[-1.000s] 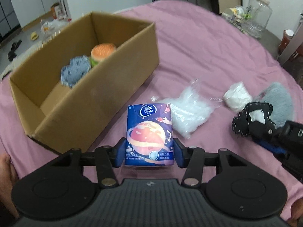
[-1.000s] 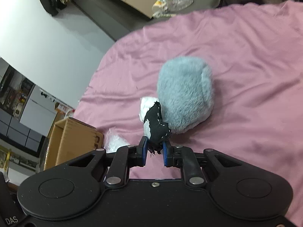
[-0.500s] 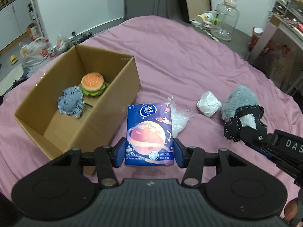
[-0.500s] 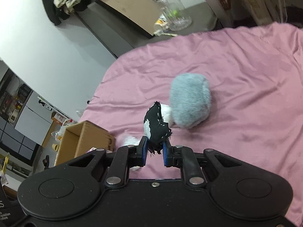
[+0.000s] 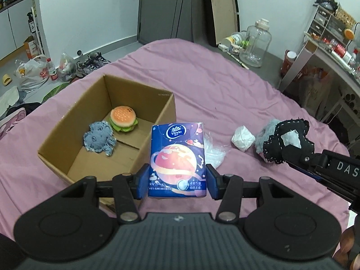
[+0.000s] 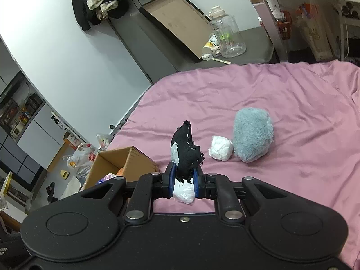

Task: Organize soft objects
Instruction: 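Carry the tissue pack and black-and-white plush over the box with both tools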

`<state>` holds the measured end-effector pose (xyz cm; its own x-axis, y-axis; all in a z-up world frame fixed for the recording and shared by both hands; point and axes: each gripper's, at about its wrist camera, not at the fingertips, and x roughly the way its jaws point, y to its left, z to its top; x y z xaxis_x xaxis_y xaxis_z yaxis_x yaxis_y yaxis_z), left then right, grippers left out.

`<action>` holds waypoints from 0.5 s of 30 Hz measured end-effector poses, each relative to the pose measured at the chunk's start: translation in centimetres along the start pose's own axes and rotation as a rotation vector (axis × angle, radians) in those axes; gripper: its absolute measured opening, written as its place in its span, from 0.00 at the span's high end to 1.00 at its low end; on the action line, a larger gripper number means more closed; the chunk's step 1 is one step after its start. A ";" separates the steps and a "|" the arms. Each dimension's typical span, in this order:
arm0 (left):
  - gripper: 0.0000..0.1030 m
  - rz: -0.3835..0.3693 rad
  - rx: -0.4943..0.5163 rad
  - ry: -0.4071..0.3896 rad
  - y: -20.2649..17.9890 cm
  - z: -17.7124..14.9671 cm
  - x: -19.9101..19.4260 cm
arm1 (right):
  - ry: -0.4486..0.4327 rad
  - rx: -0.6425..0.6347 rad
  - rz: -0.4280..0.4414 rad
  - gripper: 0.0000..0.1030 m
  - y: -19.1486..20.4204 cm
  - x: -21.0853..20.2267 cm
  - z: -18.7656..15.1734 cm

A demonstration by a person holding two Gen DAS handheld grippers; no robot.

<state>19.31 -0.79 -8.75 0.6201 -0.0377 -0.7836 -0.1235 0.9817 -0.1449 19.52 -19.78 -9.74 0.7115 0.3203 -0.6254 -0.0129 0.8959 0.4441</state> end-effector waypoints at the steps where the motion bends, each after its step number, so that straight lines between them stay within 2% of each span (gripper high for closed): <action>1: 0.51 -0.009 -0.002 -0.003 0.3 0.2 -0.2 | -0.003 -0.004 -0.001 0.84 0.3 -0.1 0.0; 15: 0.51 -0.056 -0.035 -0.037 5.0 1.9 -0.8 | -0.030 -0.092 -0.007 0.84 5.3 -0.5 -0.5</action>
<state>19.72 4.55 -7.70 0.6549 -0.0850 -0.7509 -0.1142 0.9711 -0.2096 18.75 -15.07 -7.35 0.7325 0.3061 -0.6080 -0.0716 0.9229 0.3783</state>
